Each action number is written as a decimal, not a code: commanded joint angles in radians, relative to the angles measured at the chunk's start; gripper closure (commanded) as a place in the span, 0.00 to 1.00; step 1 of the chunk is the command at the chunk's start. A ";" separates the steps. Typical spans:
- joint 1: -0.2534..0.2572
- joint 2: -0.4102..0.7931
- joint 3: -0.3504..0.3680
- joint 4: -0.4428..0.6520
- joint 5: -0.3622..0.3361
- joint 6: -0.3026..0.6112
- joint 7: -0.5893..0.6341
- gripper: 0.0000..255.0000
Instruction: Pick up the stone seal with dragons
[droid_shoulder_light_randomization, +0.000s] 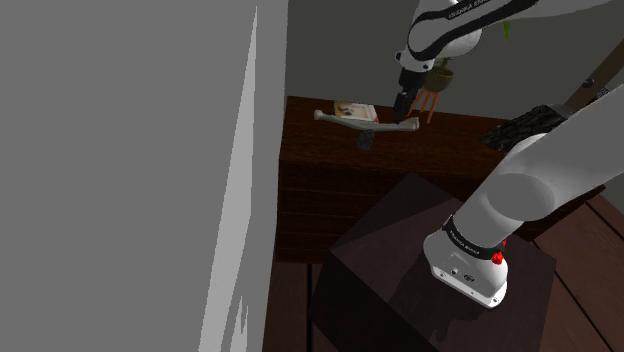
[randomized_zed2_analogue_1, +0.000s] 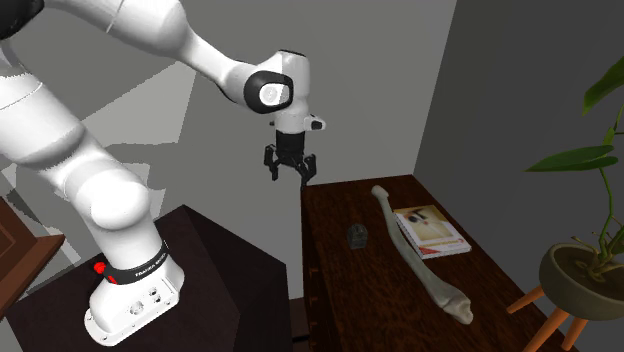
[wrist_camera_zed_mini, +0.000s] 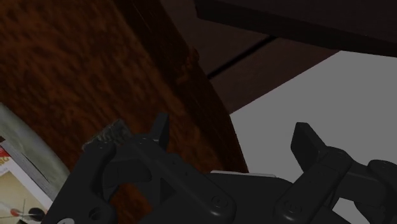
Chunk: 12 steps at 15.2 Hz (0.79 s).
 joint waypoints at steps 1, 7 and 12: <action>0.006 0.083 -0.033 0.028 0.026 0.066 -0.056 0.00; 0.007 0.346 -0.095 0.147 0.196 0.217 -0.265 0.00; -0.052 0.567 -0.068 0.290 0.381 0.282 -0.453 0.00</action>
